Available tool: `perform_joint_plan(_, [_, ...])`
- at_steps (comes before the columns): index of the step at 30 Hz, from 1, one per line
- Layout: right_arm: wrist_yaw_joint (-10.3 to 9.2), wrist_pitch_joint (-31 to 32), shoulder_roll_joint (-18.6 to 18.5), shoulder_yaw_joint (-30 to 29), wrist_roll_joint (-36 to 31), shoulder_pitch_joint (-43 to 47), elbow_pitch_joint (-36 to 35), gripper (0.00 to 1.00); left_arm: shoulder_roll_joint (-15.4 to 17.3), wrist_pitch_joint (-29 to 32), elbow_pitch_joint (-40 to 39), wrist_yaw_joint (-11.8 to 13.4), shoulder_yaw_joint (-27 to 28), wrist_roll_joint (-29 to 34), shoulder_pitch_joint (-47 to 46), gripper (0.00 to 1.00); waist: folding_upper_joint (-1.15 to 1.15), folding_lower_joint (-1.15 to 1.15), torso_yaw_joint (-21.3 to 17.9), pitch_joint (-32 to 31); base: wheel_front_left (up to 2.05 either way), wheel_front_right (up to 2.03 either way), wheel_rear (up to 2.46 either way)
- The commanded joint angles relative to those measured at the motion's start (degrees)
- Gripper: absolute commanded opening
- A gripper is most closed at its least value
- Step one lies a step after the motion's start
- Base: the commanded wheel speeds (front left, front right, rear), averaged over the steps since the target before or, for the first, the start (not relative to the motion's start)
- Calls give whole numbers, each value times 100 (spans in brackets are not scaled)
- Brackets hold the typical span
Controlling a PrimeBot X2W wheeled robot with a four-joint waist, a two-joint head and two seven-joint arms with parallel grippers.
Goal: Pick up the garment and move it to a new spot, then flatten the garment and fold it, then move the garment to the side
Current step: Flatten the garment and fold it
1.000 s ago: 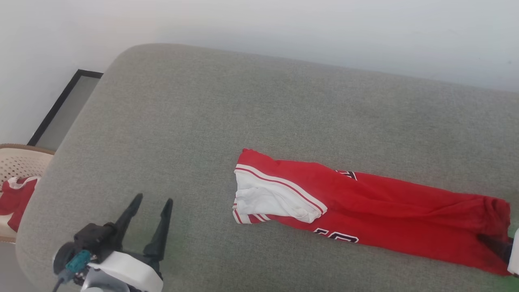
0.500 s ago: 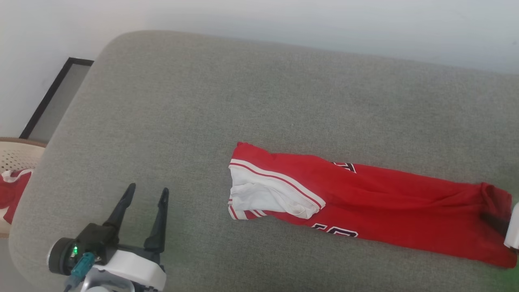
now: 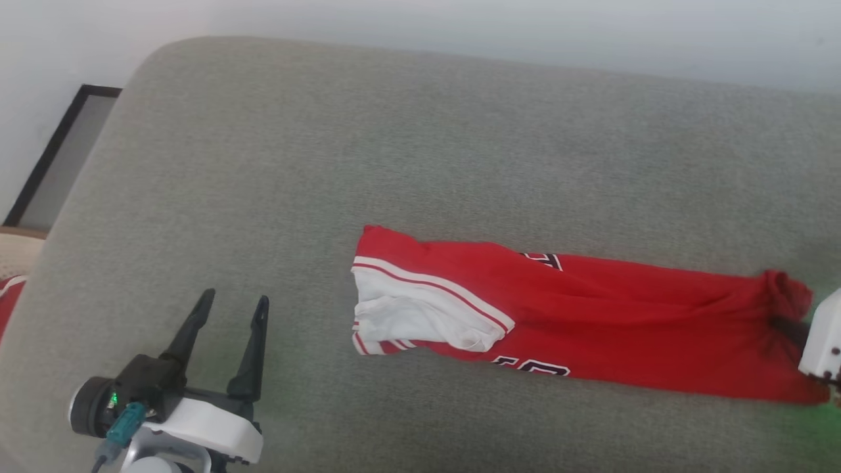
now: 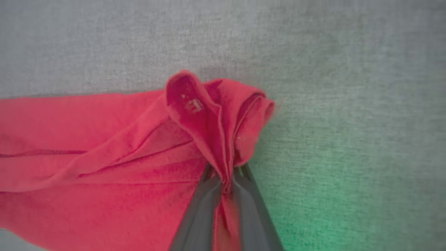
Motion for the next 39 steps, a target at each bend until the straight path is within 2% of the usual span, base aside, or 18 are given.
perform_joint_plan(1, [-27,-42,-36,-51,-24,-11,108,0,6,-24,-34,-9,19,-38,-5,100,0,0,-68,25,0,0,0])
perform_joint_plan(9, [-21,-397,-482,-521,-216,-319,44,0,86,-24,-435,-9,-5,-206,-61,100,0,0,-476,227,0,0,0])
perform_joint_plan(18, [-20,-1005,-1242,-1597,-734,-403,384,0,129,-24,-621,-9,-119,-217,-191,100,0,0,-761,403,0,0,0])
perform_joint_plan(22, [-19,-1078,-1351,-1856,-776,-424,459,0,102,-24,-569,-9,-102,-167,-193,100,0,0,-836,351,0,0,0])
perform_joint_plan(29, [-19,-913,-1214,-1464,-550,-239,27,0,19,-25,-494,-9,-47,-132,-21,100,0,0,-918,140,0,0,0])
perform_joint_plan(39, [-19,-346,-928,-192,37,384,-1997,0,-46,-25,-437,-9,-27,64,249,100,0,0,-798,-200,0,0,0])
